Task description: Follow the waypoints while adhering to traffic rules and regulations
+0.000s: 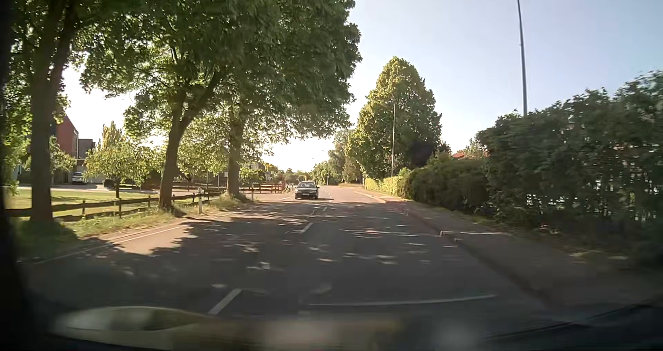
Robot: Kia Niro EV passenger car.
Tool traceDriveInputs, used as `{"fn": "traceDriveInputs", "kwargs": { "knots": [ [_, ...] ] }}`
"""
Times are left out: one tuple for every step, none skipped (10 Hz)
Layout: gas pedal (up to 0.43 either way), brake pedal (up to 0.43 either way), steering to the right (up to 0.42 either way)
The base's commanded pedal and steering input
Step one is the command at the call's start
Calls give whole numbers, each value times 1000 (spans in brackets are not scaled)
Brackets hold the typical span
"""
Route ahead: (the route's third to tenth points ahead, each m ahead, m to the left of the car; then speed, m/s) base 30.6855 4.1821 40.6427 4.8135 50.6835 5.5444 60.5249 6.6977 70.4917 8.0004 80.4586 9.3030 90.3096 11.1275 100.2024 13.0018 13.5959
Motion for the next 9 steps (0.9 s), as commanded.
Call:
{"fn": "traceDriveInputs", "kwargs": {
  "knots": [
    [20, 6, 0],
    [20, 6, 1],
    [20, 6, 0],
    [20, 6, -1],
    [20, 6, -1],
    [28, 6, -1],
    [39, 6, -1],
    [47, 6, -2],
    [47, 6, -2]
  ]
}}
